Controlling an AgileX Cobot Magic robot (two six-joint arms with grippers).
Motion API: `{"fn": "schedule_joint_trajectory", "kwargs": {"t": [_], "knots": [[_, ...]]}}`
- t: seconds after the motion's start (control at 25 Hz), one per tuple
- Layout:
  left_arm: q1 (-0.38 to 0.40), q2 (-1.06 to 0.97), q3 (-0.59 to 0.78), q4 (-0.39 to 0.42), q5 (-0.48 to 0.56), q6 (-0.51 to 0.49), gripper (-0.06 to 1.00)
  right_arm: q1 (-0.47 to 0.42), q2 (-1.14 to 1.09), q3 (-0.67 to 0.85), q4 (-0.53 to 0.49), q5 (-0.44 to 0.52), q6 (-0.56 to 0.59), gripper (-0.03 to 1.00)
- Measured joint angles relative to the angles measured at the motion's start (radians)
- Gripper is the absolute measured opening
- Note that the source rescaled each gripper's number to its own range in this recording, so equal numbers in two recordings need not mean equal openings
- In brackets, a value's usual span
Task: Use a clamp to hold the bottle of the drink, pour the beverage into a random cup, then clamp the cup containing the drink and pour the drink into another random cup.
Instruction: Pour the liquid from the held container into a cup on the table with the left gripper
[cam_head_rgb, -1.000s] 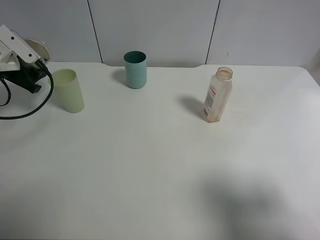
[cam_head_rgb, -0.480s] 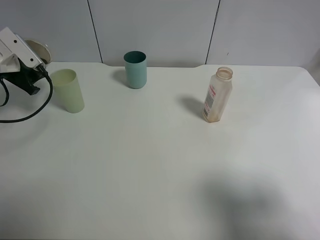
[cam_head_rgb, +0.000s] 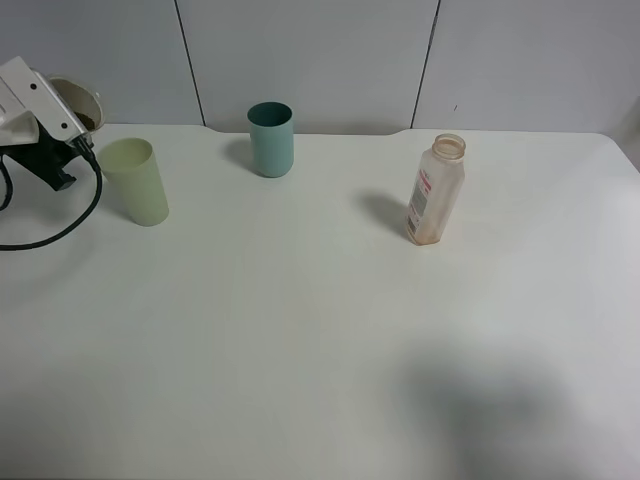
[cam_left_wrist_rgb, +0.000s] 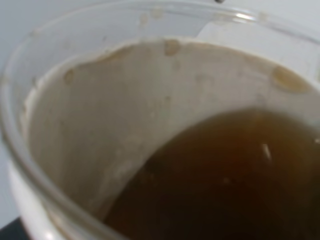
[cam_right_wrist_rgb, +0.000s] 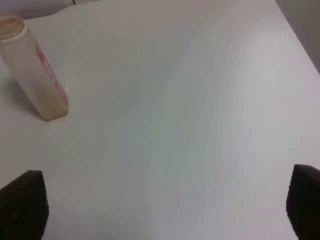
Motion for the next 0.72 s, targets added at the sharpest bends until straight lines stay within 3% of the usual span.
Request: {"fn": "schedule_joint_trajectory", "kwargs": {"t": [0.28, 0.72], "knots": [[-0.018, 0.0, 0.0, 0.002, 0.001, 0.108, 0.0, 0.0, 0.0, 0.0, 0.0, 0.0, 0.0, 1.0], [-0.019, 0.0, 0.0, 0.004, 0.001, 0.12, 0.0, 0.0, 0.0, 0.0, 0.0, 0.0, 0.0, 1.0]]}}
